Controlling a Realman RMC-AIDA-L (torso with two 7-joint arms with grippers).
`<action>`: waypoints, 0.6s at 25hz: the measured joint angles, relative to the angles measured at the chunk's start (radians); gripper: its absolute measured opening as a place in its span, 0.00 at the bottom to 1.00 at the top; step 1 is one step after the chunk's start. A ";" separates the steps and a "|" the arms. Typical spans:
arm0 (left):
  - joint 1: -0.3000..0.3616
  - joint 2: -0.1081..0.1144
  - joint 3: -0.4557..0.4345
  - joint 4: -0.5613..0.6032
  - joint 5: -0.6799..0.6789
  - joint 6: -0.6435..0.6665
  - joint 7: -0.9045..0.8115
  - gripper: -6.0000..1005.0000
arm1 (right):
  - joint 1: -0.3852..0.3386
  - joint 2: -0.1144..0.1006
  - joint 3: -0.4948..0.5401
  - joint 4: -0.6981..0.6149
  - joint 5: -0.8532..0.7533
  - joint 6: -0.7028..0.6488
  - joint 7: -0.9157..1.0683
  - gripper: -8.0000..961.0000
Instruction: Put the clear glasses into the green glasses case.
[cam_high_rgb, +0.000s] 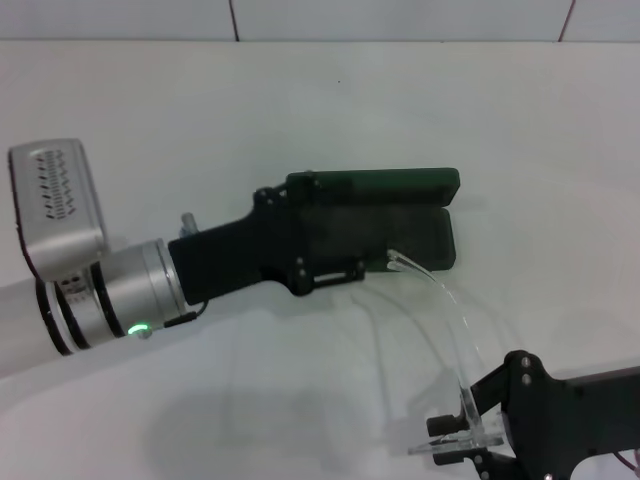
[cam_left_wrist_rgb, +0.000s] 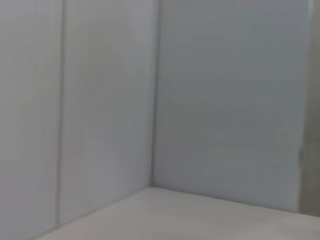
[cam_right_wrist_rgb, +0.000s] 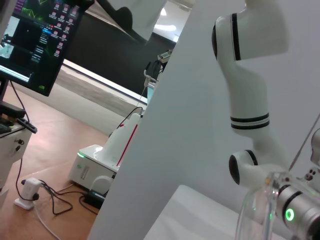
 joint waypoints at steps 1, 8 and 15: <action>0.002 0.000 0.000 0.001 -0.013 -0.005 0.006 0.84 | 0.000 0.000 -0.001 0.002 -0.001 0.002 -0.004 0.15; 0.010 -0.003 0.000 0.010 -0.069 -0.086 0.005 0.84 | 0.002 0.001 0.000 0.023 0.007 -0.007 -0.059 0.15; 0.073 0.006 0.006 0.007 -0.225 0.032 0.007 0.84 | 0.003 0.000 0.005 0.051 0.008 0.009 -0.056 0.15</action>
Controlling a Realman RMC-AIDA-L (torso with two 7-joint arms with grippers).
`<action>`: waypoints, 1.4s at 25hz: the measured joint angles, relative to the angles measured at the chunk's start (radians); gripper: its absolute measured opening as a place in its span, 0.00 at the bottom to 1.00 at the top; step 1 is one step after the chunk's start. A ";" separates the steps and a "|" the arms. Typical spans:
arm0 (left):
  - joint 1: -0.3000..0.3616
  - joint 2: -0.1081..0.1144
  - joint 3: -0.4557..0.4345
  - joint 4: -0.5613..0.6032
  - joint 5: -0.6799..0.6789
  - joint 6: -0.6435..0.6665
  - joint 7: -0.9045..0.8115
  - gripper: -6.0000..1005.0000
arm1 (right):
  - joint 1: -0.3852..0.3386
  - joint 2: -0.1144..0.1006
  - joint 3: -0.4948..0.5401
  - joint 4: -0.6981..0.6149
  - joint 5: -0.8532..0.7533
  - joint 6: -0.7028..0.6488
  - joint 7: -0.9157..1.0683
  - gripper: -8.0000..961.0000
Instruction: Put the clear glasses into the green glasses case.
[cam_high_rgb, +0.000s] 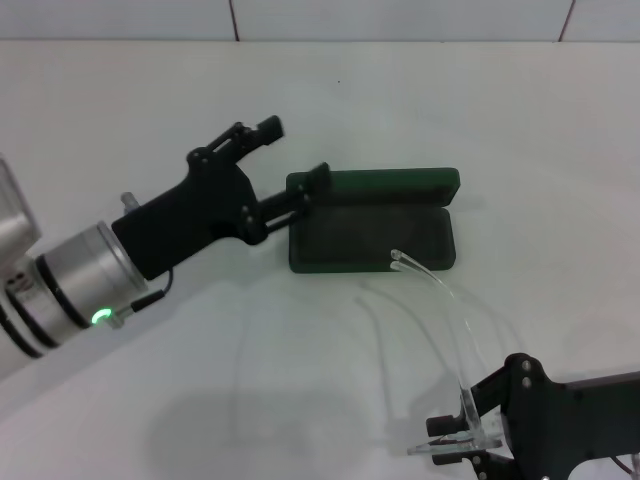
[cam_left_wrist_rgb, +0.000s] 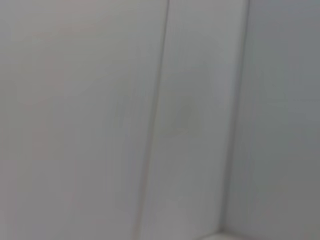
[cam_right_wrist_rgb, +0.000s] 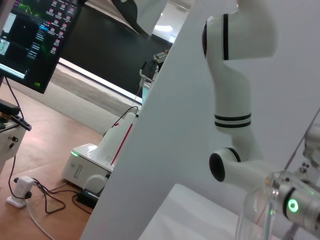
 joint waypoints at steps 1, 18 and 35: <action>0.001 0.001 0.004 -0.002 0.018 0.042 -0.008 0.84 | 0.000 0.000 0.000 0.001 0.000 0.003 0.000 0.15; -0.074 -0.007 0.008 0.036 0.331 0.129 -0.109 0.84 | -0.009 -0.003 0.003 0.001 0.012 0.013 -0.005 0.15; -0.048 -0.001 -0.018 0.043 0.295 0.103 -0.121 0.84 | -0.024 -0.003 0.000 0.012 0.005 0.035 -0.008 0.16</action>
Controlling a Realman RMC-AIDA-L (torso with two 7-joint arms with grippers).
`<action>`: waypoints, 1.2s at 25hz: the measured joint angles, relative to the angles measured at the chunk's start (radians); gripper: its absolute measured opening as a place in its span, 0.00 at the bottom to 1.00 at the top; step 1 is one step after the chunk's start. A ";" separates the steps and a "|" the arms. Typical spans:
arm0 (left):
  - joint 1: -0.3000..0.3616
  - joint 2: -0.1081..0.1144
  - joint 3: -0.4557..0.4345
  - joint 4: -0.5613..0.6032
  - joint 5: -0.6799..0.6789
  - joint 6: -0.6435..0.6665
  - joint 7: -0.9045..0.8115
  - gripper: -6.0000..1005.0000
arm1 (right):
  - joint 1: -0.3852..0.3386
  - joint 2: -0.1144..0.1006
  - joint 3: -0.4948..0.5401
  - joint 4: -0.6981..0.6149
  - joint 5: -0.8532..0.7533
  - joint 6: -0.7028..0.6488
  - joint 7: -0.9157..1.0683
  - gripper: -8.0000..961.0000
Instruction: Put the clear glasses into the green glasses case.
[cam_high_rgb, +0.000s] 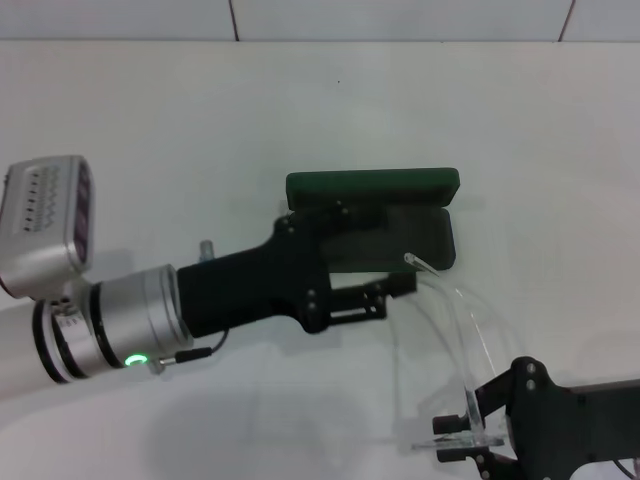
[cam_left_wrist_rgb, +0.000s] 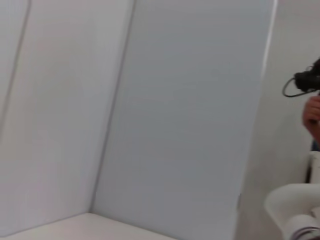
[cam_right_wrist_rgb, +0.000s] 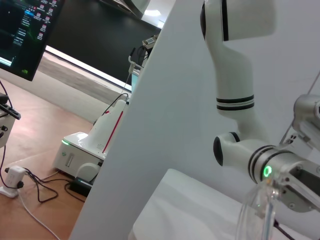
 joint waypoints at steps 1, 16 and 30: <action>0.000 -0.001 0.000 -0.005 -0.009 -0.001 -0.001 0.84 | 0.000 0.000 -0.001 0.000 0.000 0.000 0.000 0.16; -0.050 -0.007 0.025 0.061 0.114 -0.003 -0.108 0.84 | -0.003 0.005 -0.005 0.037 0.008 0.003 -0.059 0.16; -0.067 -0.008 0.025 0.062 0.145 -0.067 -0.182 0.84 | -0.004 0.008 -0.003 0.099 0.061 -0.020 -0.287 0.17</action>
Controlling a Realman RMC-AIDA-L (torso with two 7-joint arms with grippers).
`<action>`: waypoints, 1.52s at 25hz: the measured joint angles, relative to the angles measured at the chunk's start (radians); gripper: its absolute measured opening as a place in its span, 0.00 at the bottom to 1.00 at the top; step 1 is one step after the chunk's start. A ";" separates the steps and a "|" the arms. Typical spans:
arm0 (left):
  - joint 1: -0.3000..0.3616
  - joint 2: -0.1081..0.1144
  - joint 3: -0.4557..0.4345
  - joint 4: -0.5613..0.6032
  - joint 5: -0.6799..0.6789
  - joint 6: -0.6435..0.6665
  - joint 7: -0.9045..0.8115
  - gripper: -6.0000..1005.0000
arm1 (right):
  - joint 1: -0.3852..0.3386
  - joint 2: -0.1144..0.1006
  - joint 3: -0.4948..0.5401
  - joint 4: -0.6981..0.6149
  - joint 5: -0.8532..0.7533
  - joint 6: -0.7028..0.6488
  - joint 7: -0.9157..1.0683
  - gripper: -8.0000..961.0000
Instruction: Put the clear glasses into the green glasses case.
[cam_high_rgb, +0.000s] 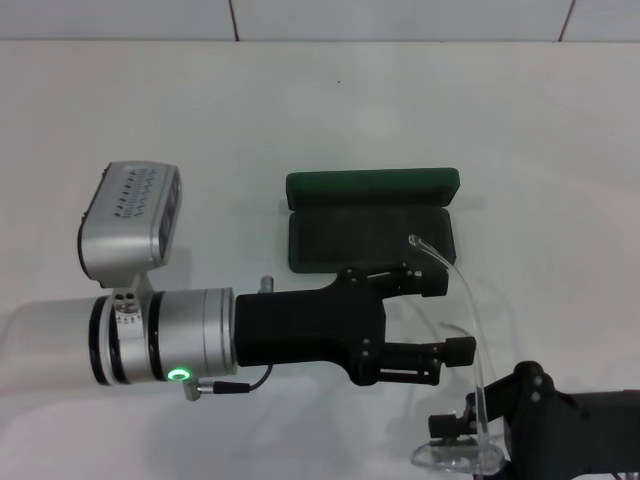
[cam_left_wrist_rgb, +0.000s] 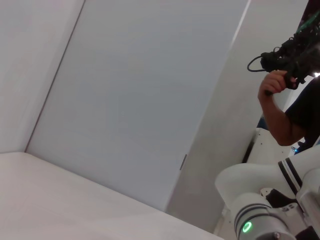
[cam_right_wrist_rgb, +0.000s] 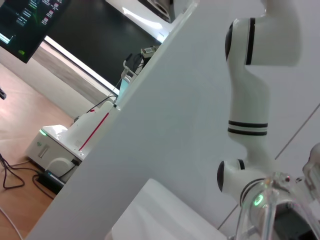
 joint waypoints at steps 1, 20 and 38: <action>-0.002 0.000 0.000 0.000 0.003 0.000 -0.001 0.84 | 0.000 0.000 0.002 -0.002 0.000 -0.003 0.000 0.17; 0.007 0.003 -0.040 -0.049 -0.027 -0.004 -0.018 0.84 | 0.012 -0.003 0.000 0.000 0.024 0.006 -0.003 0.17; -0.067 0.000 -0.028 0.028 0.074 0.009 -0.110 0.84 | 0.009 -0.003 -0.003 0.005 0.017 0.032 0.006 0.18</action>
